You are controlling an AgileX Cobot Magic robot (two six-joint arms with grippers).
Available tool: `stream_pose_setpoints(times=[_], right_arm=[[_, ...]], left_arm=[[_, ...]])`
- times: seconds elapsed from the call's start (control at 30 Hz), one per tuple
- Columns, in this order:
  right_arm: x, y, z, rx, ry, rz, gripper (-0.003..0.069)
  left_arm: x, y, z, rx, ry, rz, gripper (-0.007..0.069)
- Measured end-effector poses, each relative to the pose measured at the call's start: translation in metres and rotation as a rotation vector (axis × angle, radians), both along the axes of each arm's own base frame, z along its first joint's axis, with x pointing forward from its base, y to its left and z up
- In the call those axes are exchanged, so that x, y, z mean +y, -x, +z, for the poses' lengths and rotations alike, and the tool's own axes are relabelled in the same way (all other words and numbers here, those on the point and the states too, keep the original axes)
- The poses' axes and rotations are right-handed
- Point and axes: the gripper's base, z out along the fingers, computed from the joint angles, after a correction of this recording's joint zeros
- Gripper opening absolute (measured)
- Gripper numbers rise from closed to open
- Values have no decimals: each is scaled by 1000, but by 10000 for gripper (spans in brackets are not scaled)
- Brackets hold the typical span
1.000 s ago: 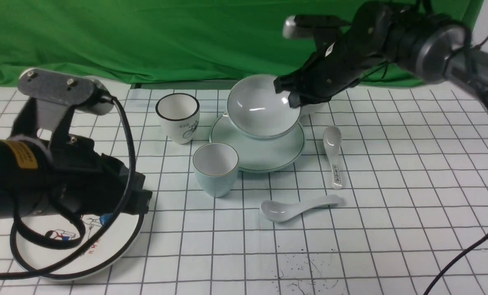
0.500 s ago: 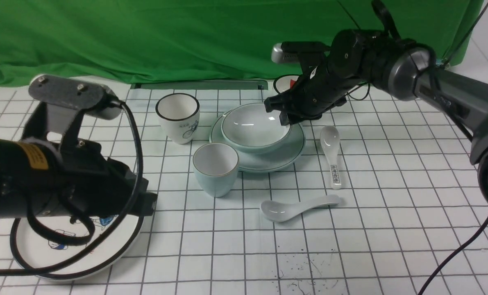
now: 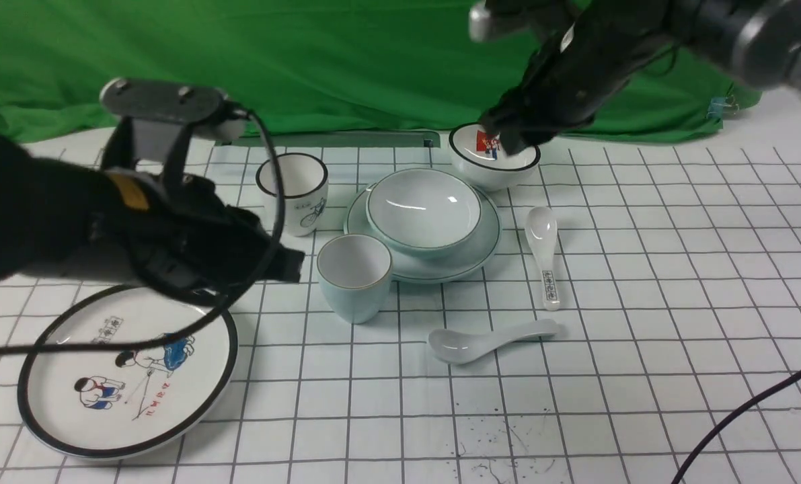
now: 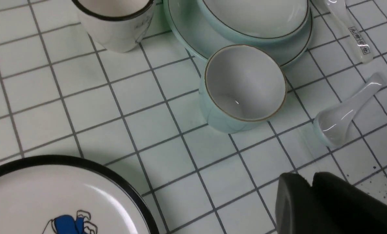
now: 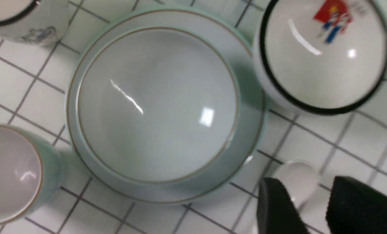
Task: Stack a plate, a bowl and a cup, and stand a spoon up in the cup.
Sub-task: Use the left arm to grab a blue teacup
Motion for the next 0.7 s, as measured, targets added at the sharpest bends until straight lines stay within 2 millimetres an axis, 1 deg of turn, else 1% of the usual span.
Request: stream_pose_setpoints(times=[0.07,0.1,0.13,0.2,0.27,0.33,0.37,0.47,0.53,0.6,0.63,0.67,0.7], right_arm=[[-11,22,36,-66,1,-1,251],[-17,33,50,-92,1,-2,248],[-21,43,59,-107,-1,-3,246],[-32,67,71,-119,1,-4,244],[-41,87,69,-108,11,-4,244],[-51,110,55,-76,27,-3,242],[-56,124,42,-55,37,-3,242],[-69,153,9,-12,57,0,242],[-77,173,-17,11,66,1,242],[-84,191,-43,15,68,2,242],[-85,192,-45,14,67,2,242],[-87,197,-52,8,65,3,242],[-89,203,-63,-17,55,4,242]], left_arm=[[-5,-16,-3,33,-35,-12,161],[-8,-24,-4,52,-53,-19,210],[-11,-31,-5,69,-64,-23,250],[-17,-47,-7,110,-83,-29,346],[-22,-62,-10,141,-97,-34,417],[-27,-75,-15,159,-113,-39,465],[-29,-83,-20,172,-128,-43,479],[-33,-100,-37,203,-177,-52,477],[-35,-110,-51,228,-216,-59,442],[-37,-119,-64,252,-242,-64,379],[-38,-120,-65,254,-243,-64,379],[-38,-122,-70,261,-248,-65,342],[-39,-125,-76,264,-251,-65,268]])
